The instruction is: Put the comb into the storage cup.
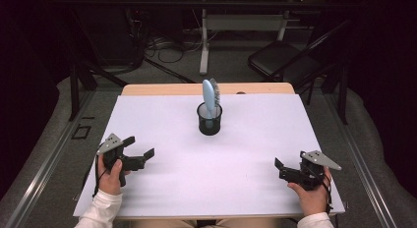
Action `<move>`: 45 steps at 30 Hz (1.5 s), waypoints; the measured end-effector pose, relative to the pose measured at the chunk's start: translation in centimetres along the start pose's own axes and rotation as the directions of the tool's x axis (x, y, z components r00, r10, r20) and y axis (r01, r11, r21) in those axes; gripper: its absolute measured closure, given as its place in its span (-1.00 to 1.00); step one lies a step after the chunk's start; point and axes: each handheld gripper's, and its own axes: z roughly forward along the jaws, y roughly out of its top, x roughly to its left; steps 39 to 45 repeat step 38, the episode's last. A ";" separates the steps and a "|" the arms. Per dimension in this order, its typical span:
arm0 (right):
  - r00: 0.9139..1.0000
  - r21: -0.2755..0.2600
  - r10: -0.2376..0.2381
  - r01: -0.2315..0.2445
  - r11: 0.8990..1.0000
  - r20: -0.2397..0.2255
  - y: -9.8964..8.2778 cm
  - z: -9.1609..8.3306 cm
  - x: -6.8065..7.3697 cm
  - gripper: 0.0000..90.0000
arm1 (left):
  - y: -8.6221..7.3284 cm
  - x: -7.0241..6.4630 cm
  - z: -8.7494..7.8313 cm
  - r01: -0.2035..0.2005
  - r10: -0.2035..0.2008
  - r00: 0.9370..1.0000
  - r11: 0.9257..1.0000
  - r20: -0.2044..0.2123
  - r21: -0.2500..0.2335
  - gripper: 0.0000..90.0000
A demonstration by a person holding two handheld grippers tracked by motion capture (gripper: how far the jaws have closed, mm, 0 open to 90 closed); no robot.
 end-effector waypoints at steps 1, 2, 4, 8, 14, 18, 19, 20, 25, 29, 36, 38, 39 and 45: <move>1.000 0.003 -0.002 0.002 1.000 0.003 -0.1 0.1 -0.1 -0.98 | -0.1 0.1 0.0 0.002 -0.002 1.000 1.000 0.000 0.001 -0.99; 1.000 0.008 0.000 0.000 1.000 0.005 -0.1 0.2 -0.1 -0.98 | -0.2 0.3 0.1 0.005 -0.005 1.000 1.000 -0.004 0.001 -0.99; 1.000 0.009 0.000 0.000 1.000 0.016 -0.2 0.3 -0.2 -0.97 | -0.3 0.4 0.1 0.005 -0.005 1.000 1.000 -0.006 0.005 -0.99; 1.000 0.014 0.006 -0.007 1.000 0.018 -0.2 0.4 -0.3 -0.97 | -0.5 0.6 0.1 0.015 -0.015 1.000 1.000 -0.010 0.005 -0.99; 1.000 0.017 0.017 -0.017 1.000 0.010 -0.3 0.5 -0.4 -0.97 | -0.5 0.8 0.2 0.021 -0.021 1.000 1.000 -0.013 0.011 -0.99; 1.000 0.016 0.014 -0.014 1.000 0.006 -0.2 0.5 -0.3 -0.97 | -0.5 0.8 0.2 0.020 -0.020 1.000 1.000 -0.015 0.009 -0.99; 1.000 0.016 0.014 -0.014 1.000 0.006 -0.2 0.5 -0.3 -0.97 | -0.5 0.8 0.2 0.020 -0.020 1.000 1.000 -0.015 0.009 -0.99; 1.000 0.016 0.014 -0.014 1.000 0.005 -0.2 0.5 -0.2 -0.97 | -0.5 0.8 0.2 0.020 -0.020 1.000 1.000 -0.015 0.009 -0.99; 1.000 0.014 0.018 -0.019 1.000 0.006 -0.3 0.5 -0.3 -0.97 | -0.6 0.9 0.2 0.019 -0.019 1.000 1.000 -0.015 0.015 -0.99; 1.000 0.022 0.016 -0.016 1.000 0.007 -0.3 0.5 -0.3 -0.97 | -0.6 0.9 0.2 0.021 -0.020 1.000 1.000 -0.016 0.015 -0.99; 1.000 0.026 0.016 -0.016 1.000 0.004 -0.3 0.6 -0.3 -0.97 | -0.6 1.0 0.2 0.026 -0.026 0.999 1.000 -0.021 0.011 -0.99; 1.000 0.027 0.024 -0.024 0.999 0.008 -0.4 0.6 -0.3 -0.97 | -0.6 1.1 0.2 0.030 -0.030 0.999 0.999 -0.024 0.012 -0.99; 1.000 0.027 0.024 -0.024 0.999 0.008 -0.4 0.6 -0.3 -0.97 | -0.6 1.1 0.2 0.030 -0.030 0.999 0.999 -0.024 0.012 -0.99; 1.000 0.027 0.024 -0.024 0.999 0.008 -0.4 0.6 -0.3 -0.97 | -0.6 1.1 0.2 0.030 -0.030 0.999 0.999 -0.024 0.012 -0.99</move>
